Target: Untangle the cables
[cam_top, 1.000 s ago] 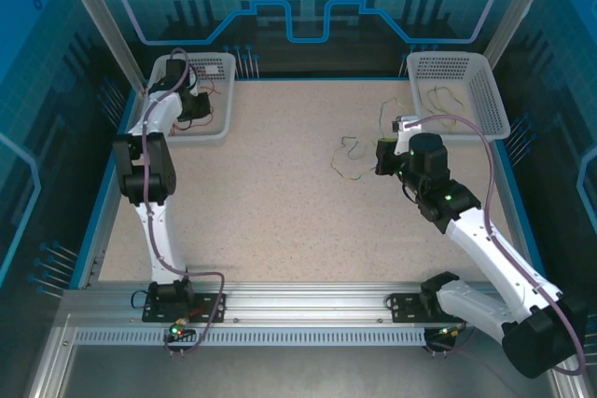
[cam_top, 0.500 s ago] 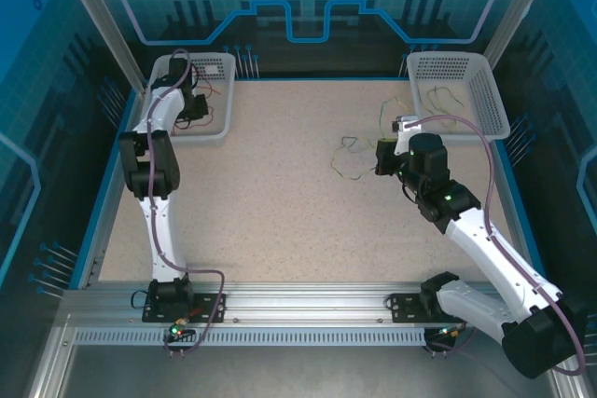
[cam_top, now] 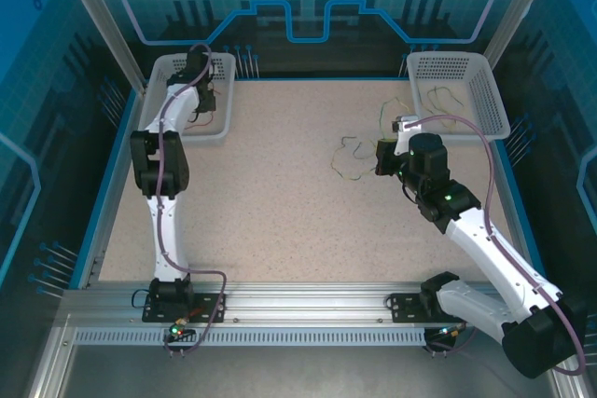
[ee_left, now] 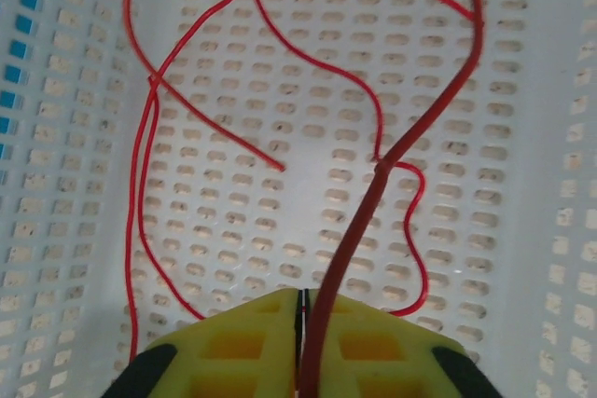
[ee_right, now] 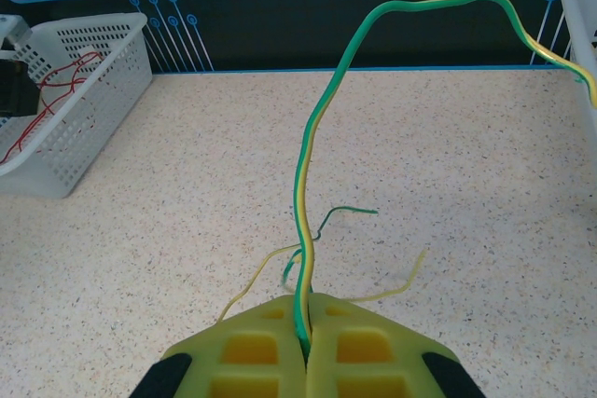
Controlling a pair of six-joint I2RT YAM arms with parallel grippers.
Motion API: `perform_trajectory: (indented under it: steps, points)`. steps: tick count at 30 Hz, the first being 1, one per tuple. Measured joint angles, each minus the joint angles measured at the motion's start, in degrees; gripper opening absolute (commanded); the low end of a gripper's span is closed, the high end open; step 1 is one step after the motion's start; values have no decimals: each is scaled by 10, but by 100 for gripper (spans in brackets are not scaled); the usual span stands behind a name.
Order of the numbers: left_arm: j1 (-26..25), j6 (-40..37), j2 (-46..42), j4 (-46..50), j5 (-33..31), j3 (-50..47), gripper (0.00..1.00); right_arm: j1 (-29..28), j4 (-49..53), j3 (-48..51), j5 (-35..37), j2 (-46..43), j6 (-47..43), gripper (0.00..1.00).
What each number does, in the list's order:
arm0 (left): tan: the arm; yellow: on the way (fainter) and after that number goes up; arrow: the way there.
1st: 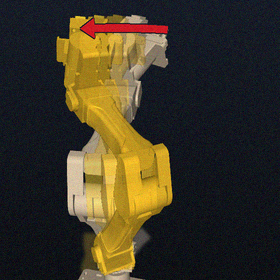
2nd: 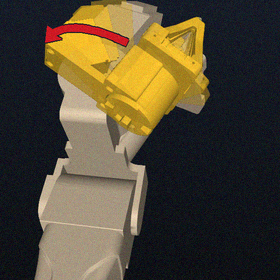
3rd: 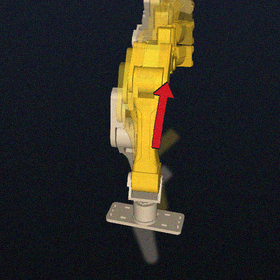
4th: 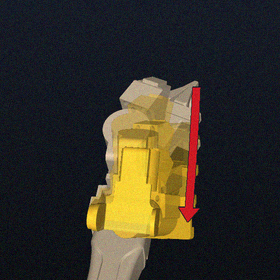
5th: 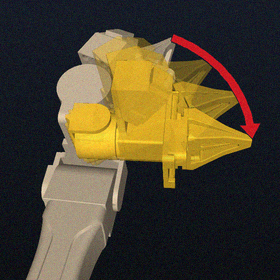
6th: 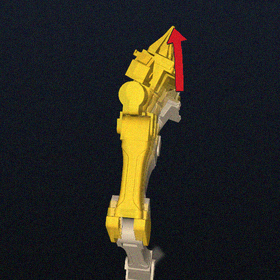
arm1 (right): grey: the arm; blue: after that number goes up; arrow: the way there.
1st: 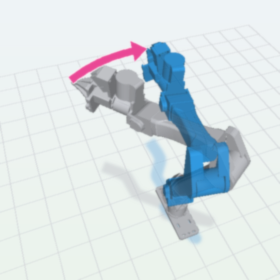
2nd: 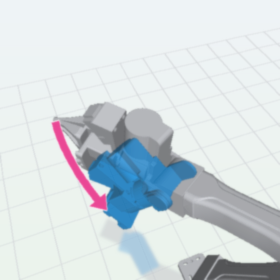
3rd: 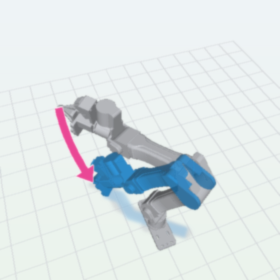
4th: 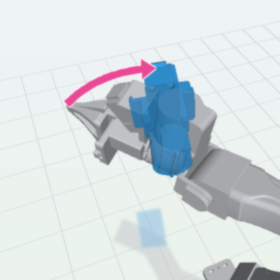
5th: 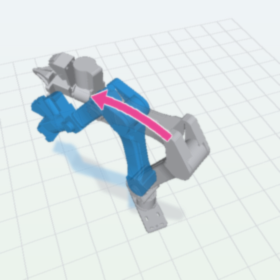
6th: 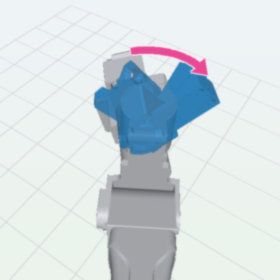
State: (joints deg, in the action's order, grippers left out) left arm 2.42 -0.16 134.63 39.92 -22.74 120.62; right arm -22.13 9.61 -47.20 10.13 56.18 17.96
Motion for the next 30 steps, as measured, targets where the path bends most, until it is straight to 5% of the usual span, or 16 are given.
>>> perform_trajectory:
  steps: [4, 20, 22, 25, 30]
  points:
    - [-5, -5, -20, -24, -2, -50, 43, 0, 3, 0, 0, 0, 0, 0]
    - [-15, 24, -314, -116, 26, -247, 59, 0, 6, 0, -4, -16, 0, 0]
    - [-35, 32, -388, -147, 47, -319, 62, -4, 6, 0, -25, -16, -3, 0]
    - [-103, 34, -514, -235, 97, -460, 82, -19, 1, -1, -60, -15, -7, 0]
    - [-212, 48, -663, -486, 274, -717, 82, -26, -7, -19, -116, -2, -2, 0]
